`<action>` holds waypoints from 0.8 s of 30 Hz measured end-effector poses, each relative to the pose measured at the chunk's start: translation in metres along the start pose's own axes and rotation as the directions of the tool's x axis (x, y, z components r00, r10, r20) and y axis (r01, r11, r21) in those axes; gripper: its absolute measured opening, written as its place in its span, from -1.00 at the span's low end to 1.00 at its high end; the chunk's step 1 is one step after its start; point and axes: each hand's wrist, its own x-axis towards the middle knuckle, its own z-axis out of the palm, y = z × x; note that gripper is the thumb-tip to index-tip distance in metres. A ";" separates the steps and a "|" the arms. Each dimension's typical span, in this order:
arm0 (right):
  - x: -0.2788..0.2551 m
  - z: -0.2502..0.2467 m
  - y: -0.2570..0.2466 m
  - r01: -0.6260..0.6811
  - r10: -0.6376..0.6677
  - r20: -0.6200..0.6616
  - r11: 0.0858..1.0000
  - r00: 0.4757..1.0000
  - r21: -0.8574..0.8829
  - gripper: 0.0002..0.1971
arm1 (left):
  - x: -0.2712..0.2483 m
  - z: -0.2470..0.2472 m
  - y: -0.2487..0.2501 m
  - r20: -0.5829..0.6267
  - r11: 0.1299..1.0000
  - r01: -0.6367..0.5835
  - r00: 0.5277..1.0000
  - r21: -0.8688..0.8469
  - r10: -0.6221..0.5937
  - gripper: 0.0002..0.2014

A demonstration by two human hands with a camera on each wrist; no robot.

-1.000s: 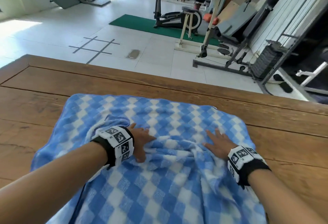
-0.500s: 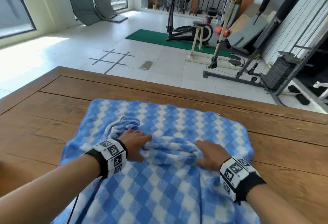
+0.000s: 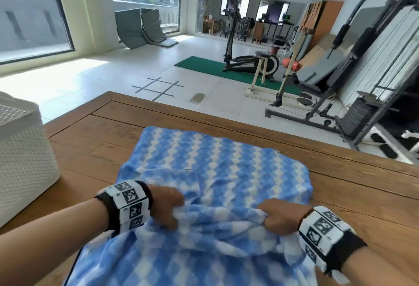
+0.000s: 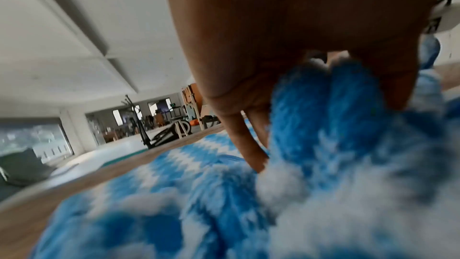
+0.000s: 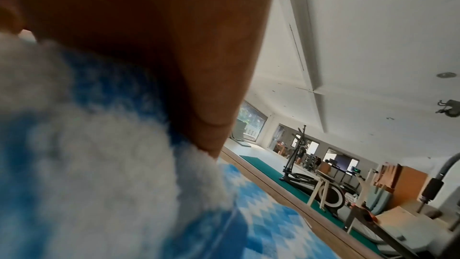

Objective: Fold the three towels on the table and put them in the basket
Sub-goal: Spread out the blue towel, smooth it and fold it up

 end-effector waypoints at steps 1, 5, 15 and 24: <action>-0.005 0.007 -0.007 0.011 -0.011 0.023 1.000 1.000 -0.027 -0.91 | -0.009 0.007 0.005 0.040 0.999 0.023 0.999 -0.038 -0.022 -0.80; -0.015 0.036 -0.029 -0.027 0.026 0.043 1.000 0.999 0.006 -0.80 | -0.030 0.035 0.011 0.094 0.989 0.125 0.989 -0.079 -0.118 -0.53; -0.011 0.113 -0.068 -0.150 0.160 -0.041 0.972 0.986 0.182 -0.29 | -0.057 0.105 -0.015 -0.299 0.991 0.003 0.954 0.134 0.038 -0.52; 0.007 0.086 -0.040 -0.283 0.285 0.029 0.930 0.958 0.235 0.12 | -0.001 0.094 -0.013 -0.251 0.987 0.101 0.966 0.126 -0.067 -0.61</action>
